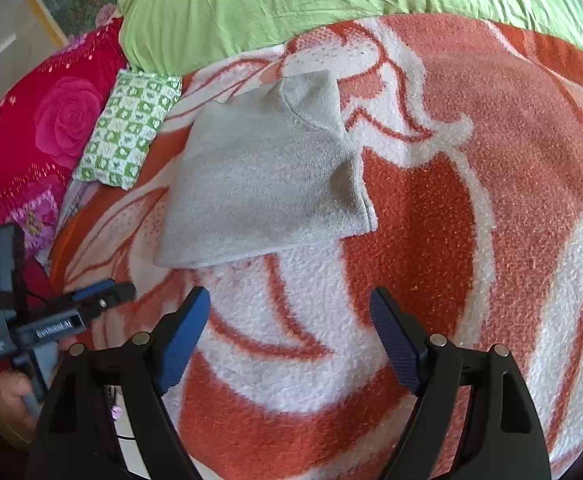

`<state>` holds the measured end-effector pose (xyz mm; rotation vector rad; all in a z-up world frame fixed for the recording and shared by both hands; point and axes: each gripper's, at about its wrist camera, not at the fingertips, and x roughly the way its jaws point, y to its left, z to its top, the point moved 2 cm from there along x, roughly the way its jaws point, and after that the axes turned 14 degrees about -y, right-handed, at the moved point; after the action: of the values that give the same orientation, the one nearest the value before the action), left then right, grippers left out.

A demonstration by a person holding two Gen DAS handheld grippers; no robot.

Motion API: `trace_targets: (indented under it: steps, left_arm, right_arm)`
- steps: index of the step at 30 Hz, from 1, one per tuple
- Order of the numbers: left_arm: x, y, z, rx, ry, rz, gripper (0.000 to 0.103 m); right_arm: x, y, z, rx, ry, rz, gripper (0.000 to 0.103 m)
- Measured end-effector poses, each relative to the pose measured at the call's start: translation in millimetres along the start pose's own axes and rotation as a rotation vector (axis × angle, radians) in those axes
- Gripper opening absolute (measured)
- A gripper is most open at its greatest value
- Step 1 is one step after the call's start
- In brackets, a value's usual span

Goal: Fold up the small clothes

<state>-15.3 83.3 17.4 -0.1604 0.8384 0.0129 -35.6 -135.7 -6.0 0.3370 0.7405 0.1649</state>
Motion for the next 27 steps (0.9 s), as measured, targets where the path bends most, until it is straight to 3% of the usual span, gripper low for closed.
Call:
trace_targets:
  steps: [7,10,20,27]
  left_arm:
    - [-1.1,-8.3,5.3,0.033,-0.034,0.098,0.081]
    - [-4.1,-9.3,4.7,0.025,-0.04,0.105,0.081]
    - [8.9,-9.2,7.1,0.028,-0.038,0.057,0.081]
    - [5.7,-18.6,8.9,0.092,-0.076,0.031,0.081]
  right_arm:
    - [1.2,10.1,8.4,-0.125,-0.02,0.048,0.087]
    - [2.0,13.3,13.2,-0.167,-0.035,0.066,0.089]
    - [7.6,12.0,17.5,-0.142,-0.036,0.043,0.091]
    - [3.2,12.7,17.5,-0.145,-0.063,0.029,0.091]
